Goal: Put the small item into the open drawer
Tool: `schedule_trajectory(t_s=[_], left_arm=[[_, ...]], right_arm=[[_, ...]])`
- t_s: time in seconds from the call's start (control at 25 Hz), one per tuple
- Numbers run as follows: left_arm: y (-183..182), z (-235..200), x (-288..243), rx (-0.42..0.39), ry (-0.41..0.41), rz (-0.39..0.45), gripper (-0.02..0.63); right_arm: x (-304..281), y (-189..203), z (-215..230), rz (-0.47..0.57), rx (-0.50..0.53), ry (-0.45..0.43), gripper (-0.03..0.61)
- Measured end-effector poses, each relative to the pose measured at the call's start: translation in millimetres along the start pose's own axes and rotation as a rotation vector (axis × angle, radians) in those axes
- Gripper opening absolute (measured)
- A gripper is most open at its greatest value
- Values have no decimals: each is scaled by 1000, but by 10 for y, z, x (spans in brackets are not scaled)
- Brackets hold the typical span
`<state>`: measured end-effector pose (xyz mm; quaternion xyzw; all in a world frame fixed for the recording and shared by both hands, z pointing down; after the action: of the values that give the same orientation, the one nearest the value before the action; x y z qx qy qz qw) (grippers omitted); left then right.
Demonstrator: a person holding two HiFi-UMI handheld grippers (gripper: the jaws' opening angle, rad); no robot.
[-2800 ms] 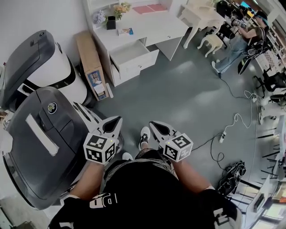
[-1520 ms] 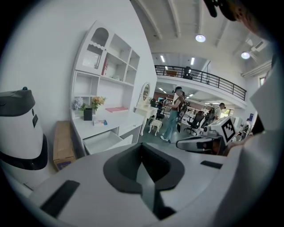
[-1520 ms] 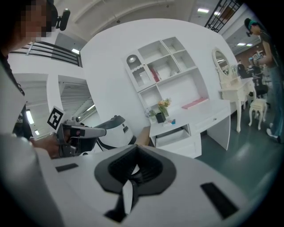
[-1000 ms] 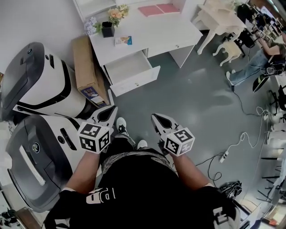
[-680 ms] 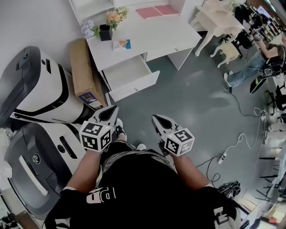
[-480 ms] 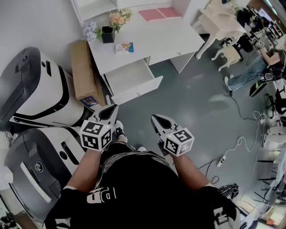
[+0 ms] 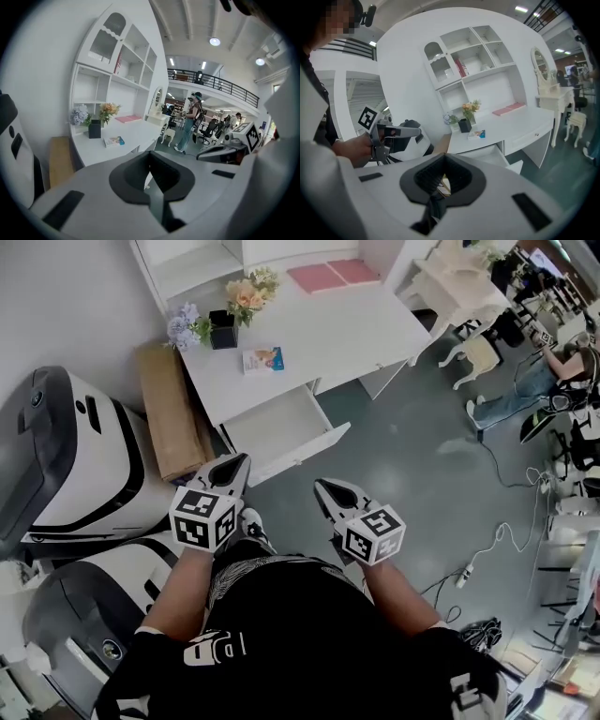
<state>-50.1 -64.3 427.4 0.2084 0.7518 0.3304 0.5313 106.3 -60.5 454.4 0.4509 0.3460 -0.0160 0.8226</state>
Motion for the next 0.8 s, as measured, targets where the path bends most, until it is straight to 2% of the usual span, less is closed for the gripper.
schedule_trajectory(t_s=[0.32,0.56,0.8], left_arm=[[-137,-751,-155,-7,-2,-32,14],[-183,-1236,-212,-39,-19,-55,14],[-213,-1551,-314,-45,-8,-71,14]], right_arm=[[-540,-574,11,-33,45,39,8],[-1083,-624,-61,-206,248,86,8],[-1378,-746,-42,-215,222,86,8]])
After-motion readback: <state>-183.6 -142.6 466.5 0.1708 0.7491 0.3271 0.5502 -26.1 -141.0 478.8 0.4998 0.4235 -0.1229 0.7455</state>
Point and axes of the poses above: the fingertips, and each gripper's own axes: x backward along the fingers, z to its right, y out of its underside, the point moved 1 cm from there along x, backward along the fingers, and after that the axes turned 14 degrees about -z, right-handed, at the moved point
